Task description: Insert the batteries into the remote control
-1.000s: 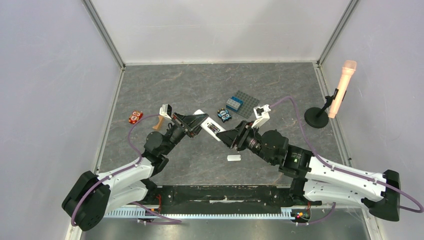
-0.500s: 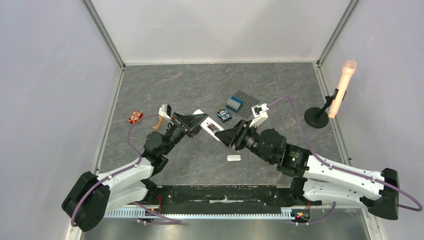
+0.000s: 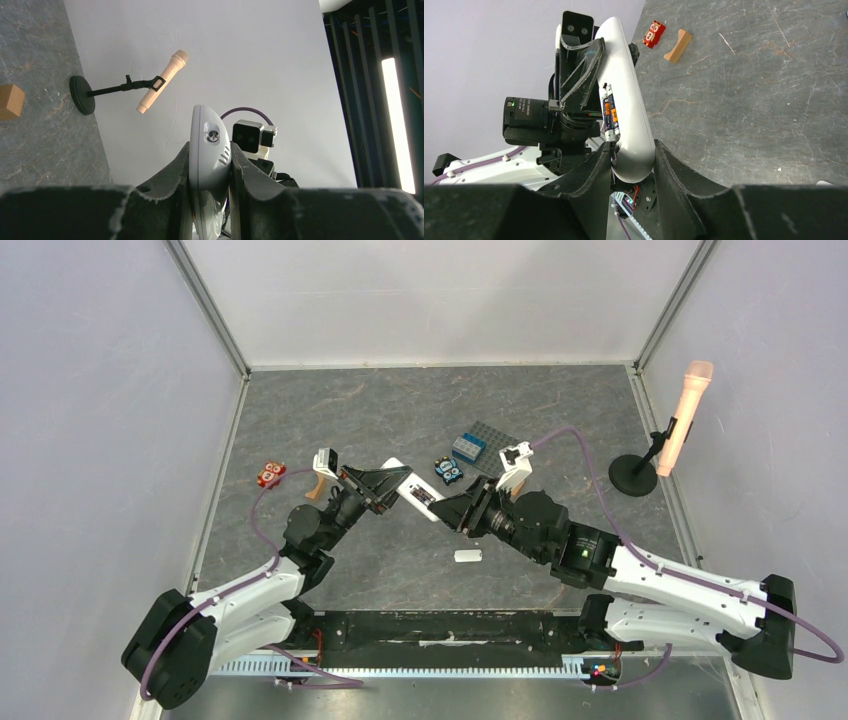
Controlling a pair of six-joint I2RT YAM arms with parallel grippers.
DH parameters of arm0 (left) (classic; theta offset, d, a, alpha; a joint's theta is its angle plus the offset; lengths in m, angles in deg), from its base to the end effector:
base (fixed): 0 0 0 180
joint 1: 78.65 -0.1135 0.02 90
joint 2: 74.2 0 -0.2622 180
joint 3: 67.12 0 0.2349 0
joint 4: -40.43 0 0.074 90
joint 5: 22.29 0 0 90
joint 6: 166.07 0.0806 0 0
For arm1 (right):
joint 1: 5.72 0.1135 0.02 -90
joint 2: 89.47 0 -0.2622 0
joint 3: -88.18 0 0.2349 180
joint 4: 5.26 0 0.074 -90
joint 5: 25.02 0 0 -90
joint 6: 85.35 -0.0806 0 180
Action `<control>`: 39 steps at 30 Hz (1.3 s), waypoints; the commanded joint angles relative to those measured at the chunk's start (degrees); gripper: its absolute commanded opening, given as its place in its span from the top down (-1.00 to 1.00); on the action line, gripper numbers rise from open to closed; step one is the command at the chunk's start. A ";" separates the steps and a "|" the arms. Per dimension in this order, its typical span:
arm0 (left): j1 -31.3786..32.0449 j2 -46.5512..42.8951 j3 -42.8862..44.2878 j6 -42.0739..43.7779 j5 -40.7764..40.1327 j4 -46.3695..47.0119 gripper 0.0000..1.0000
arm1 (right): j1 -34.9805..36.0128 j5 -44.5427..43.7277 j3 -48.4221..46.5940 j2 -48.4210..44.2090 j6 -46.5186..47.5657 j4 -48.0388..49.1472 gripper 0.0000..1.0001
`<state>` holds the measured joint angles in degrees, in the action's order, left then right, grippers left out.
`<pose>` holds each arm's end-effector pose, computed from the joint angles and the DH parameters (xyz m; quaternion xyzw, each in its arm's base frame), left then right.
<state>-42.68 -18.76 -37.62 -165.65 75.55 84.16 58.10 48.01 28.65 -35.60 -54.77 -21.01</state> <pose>0.1789 -0.1434 0.2737 -0.2158 0.5496 -0.7352 0.3329 0.1305 0.2121 0.3220 0.0656 0.7612 0.5051 0.4014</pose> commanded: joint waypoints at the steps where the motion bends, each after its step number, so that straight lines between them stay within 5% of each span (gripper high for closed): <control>1: 1.53 -1.46 1.71 4.58 9.10 4.41 0.96 | -1.10 0.80 -2.17 2.53 -0.95 -2.82 0.44; 7: 1.56 -2.08 2.17 6.61 8.06 1.78 0.96 | -1.93 3.56 -3.19 3.57 -2.53 -5.81 0.43; 20: 1.49 -5.70 -0.72 4.21 -2.59 -5.28 0.96 | -3.25 4.70 -1.17 -0.86 -2.42 -6.88 -0.05; 39: 1.47 -7.48 -0.22 4.85 -1.73 -9.04 0.96 | -4.17 11.12 0.12 -0.22 -2.92 0.51 -0.20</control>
<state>-41.50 -26.00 -38.69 -161.48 73.17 73.18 54.36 59.07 28.63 -36.67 -57.72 -23.56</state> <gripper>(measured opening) 0.307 0.613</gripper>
